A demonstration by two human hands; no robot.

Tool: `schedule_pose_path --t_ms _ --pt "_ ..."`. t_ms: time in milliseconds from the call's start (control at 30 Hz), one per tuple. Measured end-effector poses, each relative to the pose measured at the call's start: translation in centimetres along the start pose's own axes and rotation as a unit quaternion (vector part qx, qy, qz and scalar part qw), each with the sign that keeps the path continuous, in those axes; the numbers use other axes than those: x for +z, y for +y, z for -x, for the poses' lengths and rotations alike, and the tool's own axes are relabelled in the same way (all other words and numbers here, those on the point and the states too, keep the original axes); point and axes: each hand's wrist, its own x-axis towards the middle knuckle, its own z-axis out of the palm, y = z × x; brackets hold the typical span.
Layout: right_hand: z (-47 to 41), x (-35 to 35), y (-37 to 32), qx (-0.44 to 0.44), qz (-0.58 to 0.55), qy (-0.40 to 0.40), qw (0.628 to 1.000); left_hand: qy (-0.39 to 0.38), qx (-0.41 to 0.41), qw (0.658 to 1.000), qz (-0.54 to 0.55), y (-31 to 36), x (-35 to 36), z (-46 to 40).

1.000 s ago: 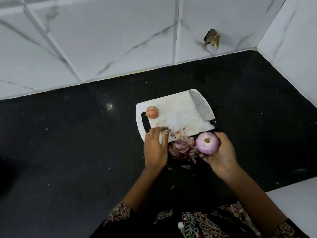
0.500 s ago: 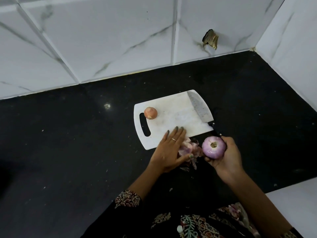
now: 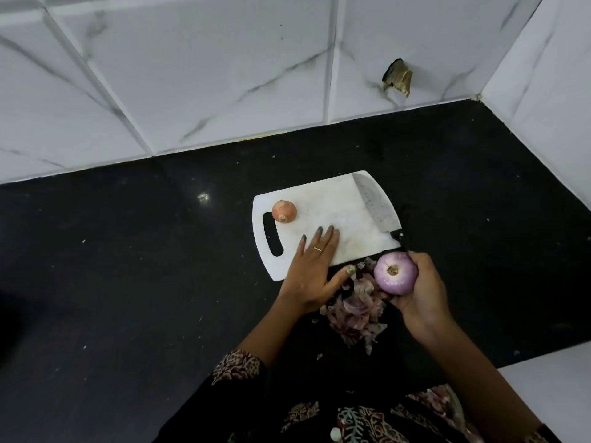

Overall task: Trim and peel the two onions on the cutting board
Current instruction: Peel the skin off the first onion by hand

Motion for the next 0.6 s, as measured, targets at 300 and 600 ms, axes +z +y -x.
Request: schedule_pose_path --t_ms 300,600 --pt "-0.1 0.6 -1.1 -0.015 0.000 -0.013 1.000 -0.017 0.096 0.988 0.122 3.1 2.1 1.5" --pt "-3.7 4.5 1.5 -0.231 0.357 -0.208 0.881 0.263 -0.169 0.920 0.236 0.1 -0.5 4.1"
